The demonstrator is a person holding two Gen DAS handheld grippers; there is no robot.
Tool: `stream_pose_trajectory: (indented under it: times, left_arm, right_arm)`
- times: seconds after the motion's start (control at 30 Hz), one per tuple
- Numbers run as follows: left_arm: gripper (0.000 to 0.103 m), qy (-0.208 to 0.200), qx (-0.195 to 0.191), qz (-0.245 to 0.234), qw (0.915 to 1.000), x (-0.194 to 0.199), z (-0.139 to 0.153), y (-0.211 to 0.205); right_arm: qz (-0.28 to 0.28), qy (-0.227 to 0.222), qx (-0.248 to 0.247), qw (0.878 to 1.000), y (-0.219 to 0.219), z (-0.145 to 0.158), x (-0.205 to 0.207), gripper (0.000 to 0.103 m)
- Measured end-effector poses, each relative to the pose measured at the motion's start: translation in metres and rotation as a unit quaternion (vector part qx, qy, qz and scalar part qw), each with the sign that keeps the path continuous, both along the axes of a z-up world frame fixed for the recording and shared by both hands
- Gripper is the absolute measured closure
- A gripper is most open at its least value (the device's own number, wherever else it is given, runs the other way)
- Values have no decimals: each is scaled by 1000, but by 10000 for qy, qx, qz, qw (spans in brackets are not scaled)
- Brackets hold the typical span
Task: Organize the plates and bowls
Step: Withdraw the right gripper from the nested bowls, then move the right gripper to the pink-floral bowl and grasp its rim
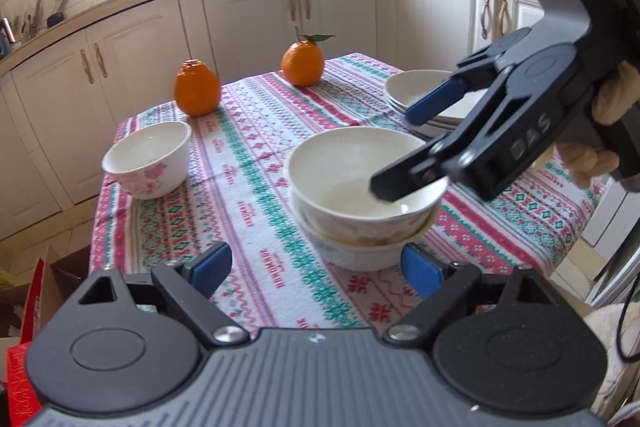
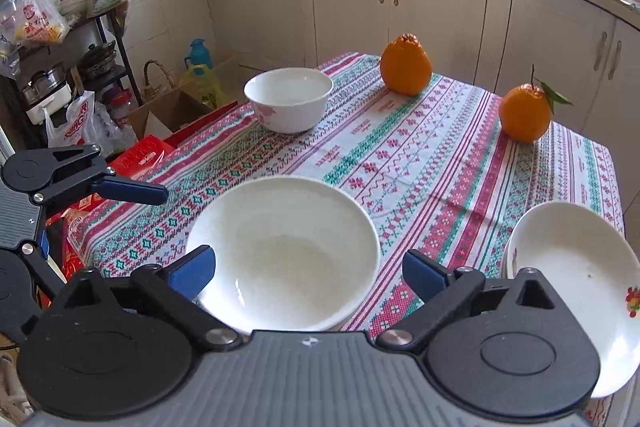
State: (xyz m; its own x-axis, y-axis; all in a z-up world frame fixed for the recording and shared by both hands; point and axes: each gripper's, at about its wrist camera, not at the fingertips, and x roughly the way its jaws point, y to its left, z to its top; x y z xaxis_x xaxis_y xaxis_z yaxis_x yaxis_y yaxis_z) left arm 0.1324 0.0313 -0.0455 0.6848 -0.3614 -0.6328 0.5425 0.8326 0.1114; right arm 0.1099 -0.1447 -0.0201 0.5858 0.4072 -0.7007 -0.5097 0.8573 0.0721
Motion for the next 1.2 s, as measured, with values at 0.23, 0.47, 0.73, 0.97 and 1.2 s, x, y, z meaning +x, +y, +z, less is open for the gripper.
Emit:
stream_pose_trajectory:
  times: [0.23, 0.47, 0.73, 0.97, 1.2]
  left_arm:
    - [8, -289, 16, 546, 9981, 14, 5, 32]
    - [7, -565, -118, 962, 9937, 42, 14, 56]
    - [7, -871, -141, 1217, 9886, 79, 18, 62]
    - [7, -871, -115, 1302, 9876, 113, 4, 60]
    - [7, -630, -204, 1332, 9889, 143, -11, 60]
  right_arm:
    - [143, -121, 30, 9998, 7, 20, 15, 0]
    - [397, -270, 12, 9988, 28, 40, 36, 0]
    - [716, -270, 35, 9971, 51, 55, 72, 0]
    - [980, -68, -167, 9950, 70, 54, 117, 0]
    - [1165, 248, -202, 9927, 86, 38, 166, 1]
